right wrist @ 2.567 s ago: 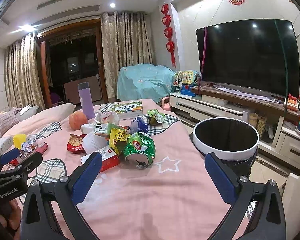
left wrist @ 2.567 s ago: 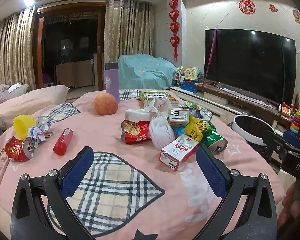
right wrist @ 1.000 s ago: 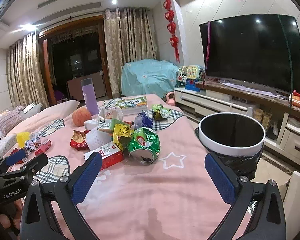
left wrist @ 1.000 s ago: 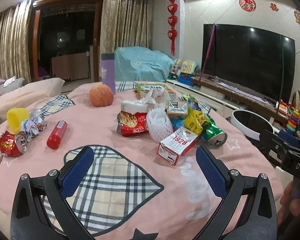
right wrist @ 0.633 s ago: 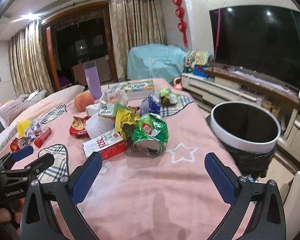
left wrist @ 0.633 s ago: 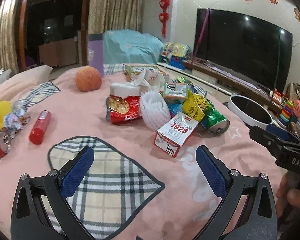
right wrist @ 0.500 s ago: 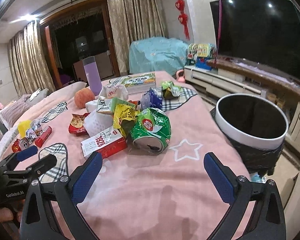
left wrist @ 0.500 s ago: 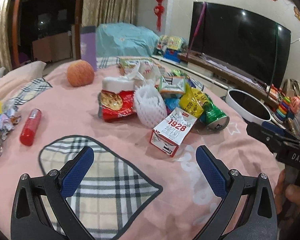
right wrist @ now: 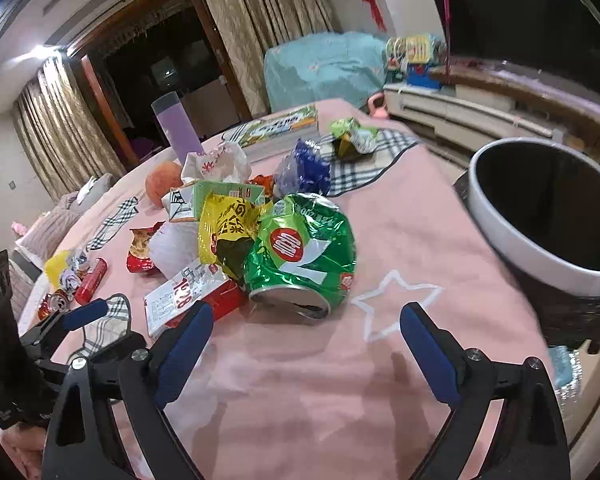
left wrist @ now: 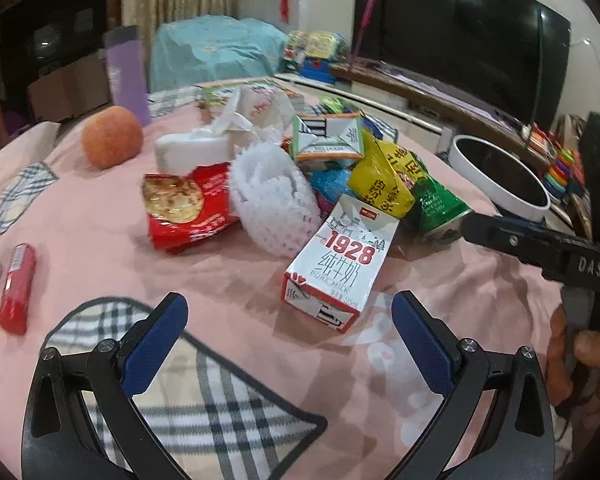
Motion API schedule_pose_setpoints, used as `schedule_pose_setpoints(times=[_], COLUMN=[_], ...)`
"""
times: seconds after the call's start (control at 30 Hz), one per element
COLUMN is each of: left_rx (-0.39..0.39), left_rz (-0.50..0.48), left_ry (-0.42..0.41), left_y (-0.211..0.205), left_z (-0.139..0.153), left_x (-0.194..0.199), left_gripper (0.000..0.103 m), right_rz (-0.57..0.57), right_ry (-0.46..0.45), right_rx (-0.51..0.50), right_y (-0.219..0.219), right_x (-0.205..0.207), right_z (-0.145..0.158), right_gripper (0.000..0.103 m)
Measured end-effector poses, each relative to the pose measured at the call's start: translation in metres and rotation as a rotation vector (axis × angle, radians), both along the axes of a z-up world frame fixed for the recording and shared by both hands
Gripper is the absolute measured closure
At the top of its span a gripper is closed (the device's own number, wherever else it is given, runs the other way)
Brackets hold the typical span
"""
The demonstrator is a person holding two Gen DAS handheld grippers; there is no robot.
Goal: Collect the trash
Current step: 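Grasp the white milk carton with the left tool while the right tool grasps the crushed green can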
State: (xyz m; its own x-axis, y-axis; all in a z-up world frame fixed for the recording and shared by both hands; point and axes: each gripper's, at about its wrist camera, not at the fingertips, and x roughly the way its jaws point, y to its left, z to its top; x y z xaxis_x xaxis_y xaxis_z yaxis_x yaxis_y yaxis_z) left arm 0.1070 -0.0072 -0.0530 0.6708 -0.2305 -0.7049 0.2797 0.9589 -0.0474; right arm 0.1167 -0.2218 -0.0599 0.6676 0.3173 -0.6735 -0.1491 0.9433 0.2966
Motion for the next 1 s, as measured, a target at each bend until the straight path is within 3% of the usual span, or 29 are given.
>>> schedule_pose_setpoints(times=[0.4,0.5,0.57,1.0], left_rx=[0.008,0.008,0.01,-0.051], left_rz=[-0.143,-0.173,-0.192,-0.189], left_ry=[0.038,0.051,0.074,0.015], left_y=[-0.017,-0.024,-0.027,-0.047], left_z=[-0.005,-0.006,-0.01,0.003], left_x=[0.028,0.031,0.032,-0.001], left_gripper=[0.003,0.025,0.05,0.057], right_rz=[0.058,0.055,0.056,-0.007], right_ry=[0.102,0.126,0.123,0.058], right_rx=[0.081,0.094,0.098,0.104], right_y=[0.003,0.001,0.0,-0.033], right_x=[0.04,0.047,0.048,0.012], right_z=[-0.015,-0.021,-0.02,-0.006], right_gripper=[0.011,0.02,0.024,0.026])
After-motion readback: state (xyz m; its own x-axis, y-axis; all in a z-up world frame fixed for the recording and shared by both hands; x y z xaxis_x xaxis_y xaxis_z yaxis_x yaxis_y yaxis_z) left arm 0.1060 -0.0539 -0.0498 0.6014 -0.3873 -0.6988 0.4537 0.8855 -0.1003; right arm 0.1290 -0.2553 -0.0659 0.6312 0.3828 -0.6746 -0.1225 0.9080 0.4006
